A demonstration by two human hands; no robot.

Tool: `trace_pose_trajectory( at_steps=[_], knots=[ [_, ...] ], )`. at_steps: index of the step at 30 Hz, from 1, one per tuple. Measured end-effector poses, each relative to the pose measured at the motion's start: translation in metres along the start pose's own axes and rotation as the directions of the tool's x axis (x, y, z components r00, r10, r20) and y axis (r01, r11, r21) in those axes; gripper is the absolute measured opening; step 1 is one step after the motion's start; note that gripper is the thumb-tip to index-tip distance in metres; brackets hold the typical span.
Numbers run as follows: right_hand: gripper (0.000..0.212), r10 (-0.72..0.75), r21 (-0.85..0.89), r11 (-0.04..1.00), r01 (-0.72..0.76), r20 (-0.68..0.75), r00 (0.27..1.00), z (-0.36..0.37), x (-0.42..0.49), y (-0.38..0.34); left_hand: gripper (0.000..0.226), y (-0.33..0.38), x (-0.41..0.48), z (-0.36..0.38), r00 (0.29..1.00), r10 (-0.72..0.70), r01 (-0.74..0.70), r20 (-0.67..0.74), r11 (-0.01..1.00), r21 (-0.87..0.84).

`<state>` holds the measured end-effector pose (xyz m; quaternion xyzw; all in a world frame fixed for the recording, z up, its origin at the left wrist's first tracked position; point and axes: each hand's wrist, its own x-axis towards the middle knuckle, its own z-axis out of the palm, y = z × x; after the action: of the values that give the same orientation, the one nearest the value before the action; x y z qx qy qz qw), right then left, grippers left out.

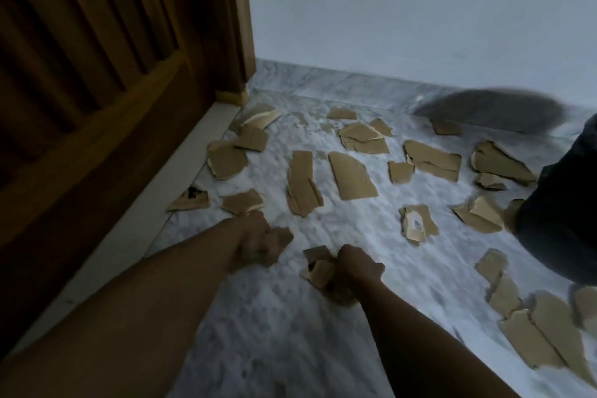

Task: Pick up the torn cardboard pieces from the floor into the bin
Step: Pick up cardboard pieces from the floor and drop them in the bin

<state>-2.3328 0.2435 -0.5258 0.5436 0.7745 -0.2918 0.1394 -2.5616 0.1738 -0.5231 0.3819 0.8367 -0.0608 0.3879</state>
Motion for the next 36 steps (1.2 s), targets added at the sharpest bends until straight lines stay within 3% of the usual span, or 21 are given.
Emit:
trace_pose_trajectory(
  at_steps=[2, 3, 7, 12, 15, 18, 22, 27, 30, 32, 36],
  knots=[
    [0.017, -0.025, 0.002, 1.000, 0.025, 0.027, 0.999, 0.002, -0.006, -0.011, 0.066, -0.020, -0.003, 0.017, 0.995, -0.103, 0.094, -0.015, 0.954, -0.284],
    [0.017, -0.033, 0.000, 0.999, 0.033, 0.039, 0.999, 0.005, -0.008, -0.012, 0.064, -0.026, -0.006, 0.023, 0.993, -0.098, 0.075, -0.060, 0.949, -0.305],
    [0.021, -0.006, -0.023, 1.000, 0.006, 0.023, 1.000, 0.016, -0.015, -0.010, 0.060, -0.033, -0.016, 0.029, 0.987, 0.030, -0.039, -0.158, 0.998, -0.053],
    [0.031, -0.005, -0.009, 1.000, 0.006, 0.024, 1.000, 0.021, -0.026, -0.010, 0.060, -0.022, -0.012, 0.016, 0.988, 0.067, -0.048, -0.142, 0.990, 0.132],
    [0.030, -0.031, -0.023, 0.999, 0.033, 0.073, 0.997, 0.022, -0.026, -0.009, 0.050, -0.025, 0.001, 0.013, 0.942, 0.033, -0.041, -0.333, 0.999, -0.018],
    [0.043, -0.074, -0.051, 0.995, 0.082, 0.132, 0.988, 0.025, -0.023, -0.010, 0.063, -0.029, 0.011, 0.006, 0.861, 0.133, -0.066, -0.491, 0.986, 0.151],
    [0.044, -0.097, -0.065, 0.992, 0.111, 0.190, 0.977, 0.022, -0.014, -0.010, 0.077, -0.039, 0.028, -0.011, 0.977, 0.069, -0.023, -0.203, 0.976, 0.218],
    [0.040, -0.064, -0.068, 0.994, 0.081, 0.215, 0.975, 0.022, -0.002, -0.008, 0.089, -0.039, 0.050, -0.025, 0.992, 0.057, -0.022, -0.111, 0.956, 0.292],
    [0.040, -0.078, -0.054, 0.994, 0.093, 0.235, 0.969, 0.023, 0.006, -0.005, 0.101, -0.039, 0.068, -0.036, 1.000, -0.013, 0.015, -0.010, 0.980, 0.197],
    [0.038, -0.086, -0.056, 0.993, 0.104, 0.251, 0.964, 0.023, 0.010, -0.005, 0.097, -0.034, 0.069, -0.038, 1.000, 0.010, -0.011, 0.007, 0.983, 0.181],
    [0.047, -0.073, -0.054, 0.995, 0.089, 0.239, 0.968, 0.022, 0.014, -0.006, 0.091, -0.023, 0.059, -0.032, 0.990, 0.088, -0.072, -0.113, 0.988, 0.140]
  ],
)
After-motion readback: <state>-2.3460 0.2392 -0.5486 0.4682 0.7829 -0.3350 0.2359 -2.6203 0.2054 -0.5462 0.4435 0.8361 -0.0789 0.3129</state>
